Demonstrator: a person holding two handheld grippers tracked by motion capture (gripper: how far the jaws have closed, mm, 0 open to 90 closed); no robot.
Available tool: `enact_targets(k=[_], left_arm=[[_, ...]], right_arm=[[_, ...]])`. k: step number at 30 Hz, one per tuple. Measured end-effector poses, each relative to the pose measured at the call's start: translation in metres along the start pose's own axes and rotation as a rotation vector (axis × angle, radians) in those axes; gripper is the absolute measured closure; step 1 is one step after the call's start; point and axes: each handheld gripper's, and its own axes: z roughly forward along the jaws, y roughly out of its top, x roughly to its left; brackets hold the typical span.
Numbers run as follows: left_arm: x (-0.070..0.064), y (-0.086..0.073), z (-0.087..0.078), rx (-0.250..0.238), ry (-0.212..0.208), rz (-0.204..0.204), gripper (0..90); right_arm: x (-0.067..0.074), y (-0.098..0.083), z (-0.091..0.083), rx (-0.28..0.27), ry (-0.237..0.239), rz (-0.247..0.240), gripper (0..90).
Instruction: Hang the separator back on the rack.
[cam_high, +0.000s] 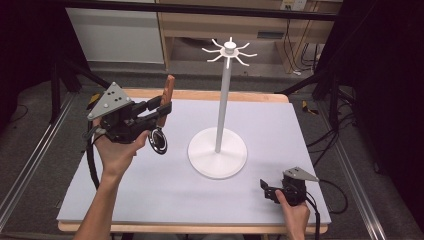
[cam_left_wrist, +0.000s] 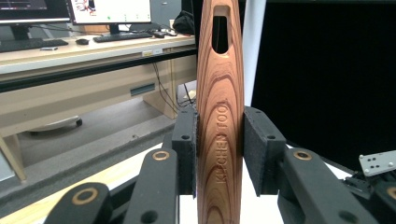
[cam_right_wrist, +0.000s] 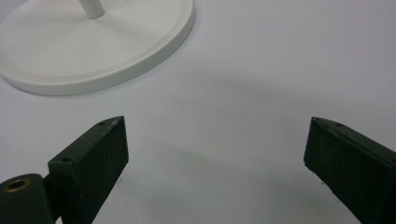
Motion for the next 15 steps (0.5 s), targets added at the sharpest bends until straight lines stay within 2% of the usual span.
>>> enact_targets(k=[15], left_arm=[[-0.008,0.013,0.016,-0.016,-0.017,0.002,67.3]], right_arm=[[0.000,0.000,-0.001,-0.001,0.009,0.015,6.9]])
